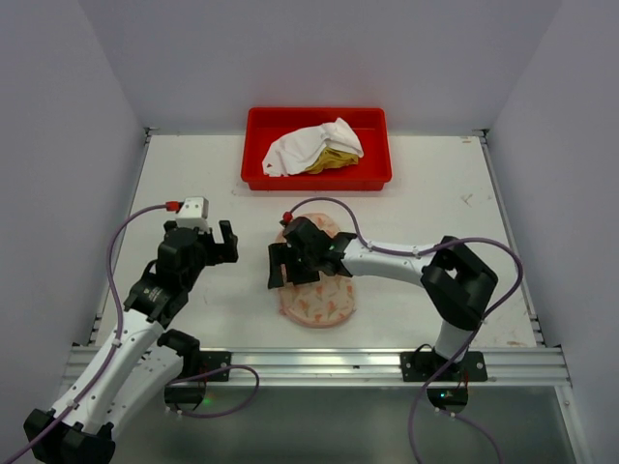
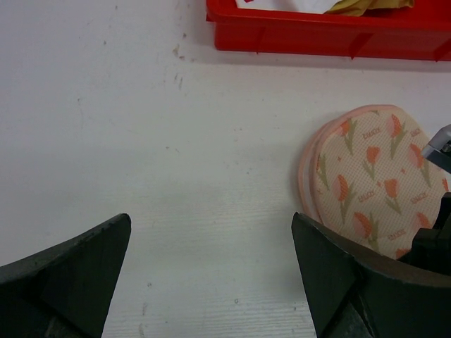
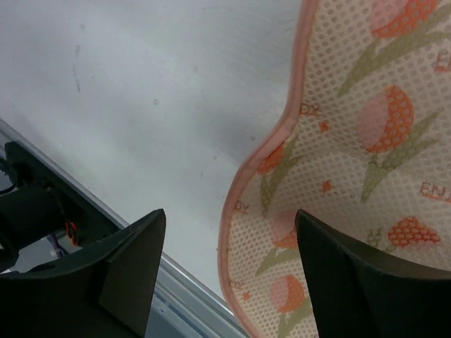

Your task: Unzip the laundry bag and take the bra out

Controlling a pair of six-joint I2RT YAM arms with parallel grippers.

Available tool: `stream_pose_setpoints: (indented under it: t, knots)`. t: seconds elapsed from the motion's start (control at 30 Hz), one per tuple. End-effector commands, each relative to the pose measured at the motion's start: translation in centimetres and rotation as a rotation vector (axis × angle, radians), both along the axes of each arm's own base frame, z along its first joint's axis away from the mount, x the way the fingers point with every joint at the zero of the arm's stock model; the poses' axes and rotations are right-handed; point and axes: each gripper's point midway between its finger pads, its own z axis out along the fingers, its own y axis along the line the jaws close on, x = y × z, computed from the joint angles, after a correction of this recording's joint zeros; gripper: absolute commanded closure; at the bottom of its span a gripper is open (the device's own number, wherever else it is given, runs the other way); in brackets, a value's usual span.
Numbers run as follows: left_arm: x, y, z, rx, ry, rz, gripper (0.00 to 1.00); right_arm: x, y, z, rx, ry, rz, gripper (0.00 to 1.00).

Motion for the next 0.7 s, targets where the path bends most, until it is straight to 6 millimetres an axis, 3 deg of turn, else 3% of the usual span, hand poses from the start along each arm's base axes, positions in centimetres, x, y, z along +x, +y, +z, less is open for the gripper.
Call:
stream_pose_setpoints:
  t: [0.0,0.07,0.23,0.27,0.3,0.33,0.43,0.47,0.53,0.57,0.6,0.67]
  knots:
    - [0.5,-1.0,1.4,-0.051,-0.051,-0.039,0.0,0.4,1.8,6.4,0.146,-0.104,0.05,0.22]
    - [0.7,-1.5,1.9,-0.075,-0.068,-0.048,0.0,0.9,0.8,6.6,0.09,-0.134,0.045,0.11]
    - [1.3,-2.5,3.4,-0.137,-0.074,-0.061,0.0,4.5,-3.5,8.8,0.014,-0.257,-0.067,0.01]
    - [1.3,-2.5,3.4,-0.146,-0.064,-0.051,0.0,6.4,-5.4,9.2,0.005,-0.269,-0.127,0.01]
    - [1.6,-2.4,3.3,-0.144,-0.055,-0.037,0.0,7.1,-7.2,8.7,-0.016,-0.27,-0.161,0.01]
    - [1.8,-2.3,3.9,-0.154,-0.061,-0.024,0.0,9.3,-10.3,10.3,-0.007,-0.309,-0.25,0.01]
    - [2.3,-1.9,3.9,-0.139,-0.037,0.016,0.0,11.3,-16.2,10.9,-0.038,-0.354,-0.377,0.01]
    - [2.3,-1.9,3.8,-0.134,-0.028,0.019,0.0,12.4,-19.7,13.1,-0.01,-0.401,-0.467,0.01]
    - [2.7,-1.8,3.8,-0.129,-0.017,0.03,0.0,12.3,-23.8,14.1,-0.02,-0.42,-0.543,0.01]
    - [2.9,-1.6,3.9,-0.134,-0.016,0.04,0.0,13.0,-27.3,15.0,-0.027,-0.437,-0.639,0.01]
    - [3.0,-1.6,3.7,-0.135,-0.006,0.042,0.0,12.3,-29.4,17.1,-0.008,-0.492,-0.688,0.01]
    - [3.2,-1.0,4.4,-0.143,-0.007,0.067,0.0,11.4,-34.3,18.4,-0.048,-0.526,-0.811,0.01]
